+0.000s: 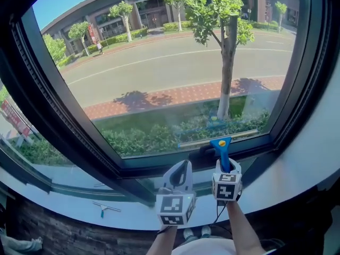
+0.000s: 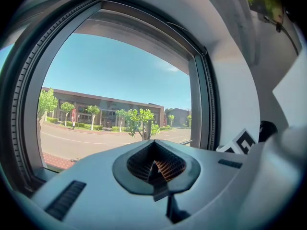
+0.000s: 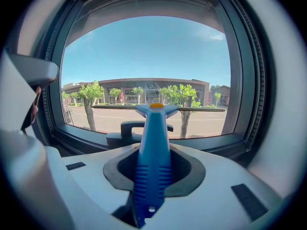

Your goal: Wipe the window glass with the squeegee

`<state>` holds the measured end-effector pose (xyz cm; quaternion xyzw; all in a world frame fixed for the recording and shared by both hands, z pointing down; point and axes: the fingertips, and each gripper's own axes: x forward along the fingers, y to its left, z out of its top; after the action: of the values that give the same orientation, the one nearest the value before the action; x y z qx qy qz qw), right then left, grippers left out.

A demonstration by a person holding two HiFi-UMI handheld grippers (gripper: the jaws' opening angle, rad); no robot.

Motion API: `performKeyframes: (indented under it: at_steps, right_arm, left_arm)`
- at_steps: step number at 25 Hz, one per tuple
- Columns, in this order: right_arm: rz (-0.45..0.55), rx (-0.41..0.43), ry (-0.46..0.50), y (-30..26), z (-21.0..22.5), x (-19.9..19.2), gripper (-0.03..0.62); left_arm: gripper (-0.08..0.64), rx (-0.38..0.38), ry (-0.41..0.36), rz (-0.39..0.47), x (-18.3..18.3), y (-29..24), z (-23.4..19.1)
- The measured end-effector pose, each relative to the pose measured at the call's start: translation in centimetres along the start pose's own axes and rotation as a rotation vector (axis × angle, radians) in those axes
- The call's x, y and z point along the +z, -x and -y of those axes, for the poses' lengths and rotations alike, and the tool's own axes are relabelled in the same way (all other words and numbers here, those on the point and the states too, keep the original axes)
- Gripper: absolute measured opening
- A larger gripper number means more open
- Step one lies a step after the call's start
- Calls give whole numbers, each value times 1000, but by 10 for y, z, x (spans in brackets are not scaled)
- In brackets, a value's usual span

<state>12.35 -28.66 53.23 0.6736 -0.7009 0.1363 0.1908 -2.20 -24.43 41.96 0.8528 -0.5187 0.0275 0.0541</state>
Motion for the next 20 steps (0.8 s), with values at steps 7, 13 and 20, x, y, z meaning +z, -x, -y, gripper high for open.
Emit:
performKeyframes:
  at_steps: [7, 13, 20]
  right_arm:
    - [309, -69, 39, 63, 18, 97, 110]
    - [535, -121, 38, 129, 64, 202, 110]
    - [728, -69, 48, 174, 116, 307, 110]
  left_arm:
    - [-6, -87, 43, 48, 9, -3, 18]
    - [-6, -123, 63, 155, 48, 4, 39]
    - [-6, -86, 10, 273, 105, -15, 80]
